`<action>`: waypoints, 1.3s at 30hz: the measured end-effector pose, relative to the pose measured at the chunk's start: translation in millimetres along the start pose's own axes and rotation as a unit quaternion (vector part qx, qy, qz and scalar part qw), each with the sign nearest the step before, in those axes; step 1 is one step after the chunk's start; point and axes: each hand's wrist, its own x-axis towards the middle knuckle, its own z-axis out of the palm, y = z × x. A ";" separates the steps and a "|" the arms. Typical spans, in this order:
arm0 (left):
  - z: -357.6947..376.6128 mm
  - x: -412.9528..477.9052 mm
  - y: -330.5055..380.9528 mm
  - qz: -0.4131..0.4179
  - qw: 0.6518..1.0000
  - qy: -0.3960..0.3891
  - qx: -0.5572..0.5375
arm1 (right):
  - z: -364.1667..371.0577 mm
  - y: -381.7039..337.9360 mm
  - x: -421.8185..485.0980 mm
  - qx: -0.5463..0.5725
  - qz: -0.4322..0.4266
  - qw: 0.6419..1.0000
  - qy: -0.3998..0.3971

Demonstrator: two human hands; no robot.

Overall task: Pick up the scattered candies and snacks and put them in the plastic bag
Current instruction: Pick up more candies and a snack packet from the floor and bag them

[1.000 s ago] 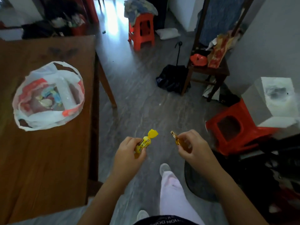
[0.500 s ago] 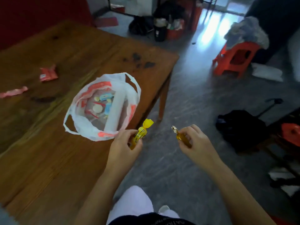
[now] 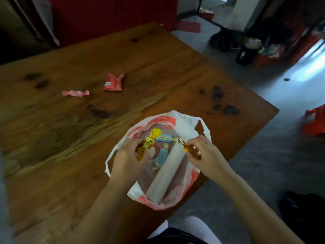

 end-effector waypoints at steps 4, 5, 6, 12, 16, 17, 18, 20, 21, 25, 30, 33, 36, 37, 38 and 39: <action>3.9 0.0 -10.7 -0.066 0.997 0.047 -0.011 | 14.3 7.4 52.6 0.007 -0.057 0.996 -0.073; 6.3 -1.7 -12.1 -0.086 0.995 0.056 -0.012 | 18.6 9.2 64.7 0.004 -0.072 0.993 -0.091; 9.1 -2.8 -13.9 -0.098 0.993 0.063 -0.010 | 23.0 11.3 76.5 -0.001 -0.088 0.991 -0.102; 26.9 -16.1 -11.1 -0.169 0.978 0.115 0.032 | 46.7 23.5 124.9 -0.051 -0.150 0.973 -0.165; 40.5 -18.9 0.9 -0.197 0.970 0.141 0.025 | 46.8 25.2 127.5 -0.034 -0.170 0.965 -0.196; 44.4 -17.5 0.8 -0.202 0.969 0.139 0.030 | 43.8 26.4 125.3 -0.023 -0.170 0.965 -0.198; 48.9 -15.7 -0.8 -0.207 0.968 0.136 0.040 | 39.8 28.0 122.3 -0.010 -0.171 0.966 -0.194; 56.9 -9.8 -0.9 -0.217 0.966 0.132 0.058 | 29.1 31.3 116.8 0.015 -0.176 0.967 -0.185; 61.2 -6.0 -0.2 -0.218 0.965 0.127 0.067 | 23.7 33.0 114.6 0.023 -0.182 0.965 -0.185; 74.4 8.8 7.6 -0.226 0.965 0.074 0.112 | 5.7 40.4 109.6 0.031 -0.221 0.957 -0.187; 71.8 -5.6 20.1 -0.229 0.957 0.119 0.131 | -6.6 39.6 107.9 0.040 -0.246 0.951 -0.183; 59.3 -37.4 32.4 -0.232 0.941 0.179 0.167 | -1.9 33.5 101.7 0.039 -0.273 0.939 -0.204; 51.3 -80.2 39.8 -0.285 0.906 0.231 0.210 | 10.6 17.2 91.9 0.022 -0.321 0.922 -0.216; 49.3 -94.6 42.0 -0.319 0.890 0.238 0.222 | 15.4 8.8 87.4 0.016 -0.344 0.914 -0.215; 46.9 -108.3 44.6 -0.349 0.874 0.247 0.233 | 20.6 -1.2 82.3 0.014 -0.367 0.905 -0.214; 44.6 -122.2 46.3 -0.373 0.861 0.258 0.231 | 25.6 -11.8 76.1 0.016 -0.388 0.896 -0.215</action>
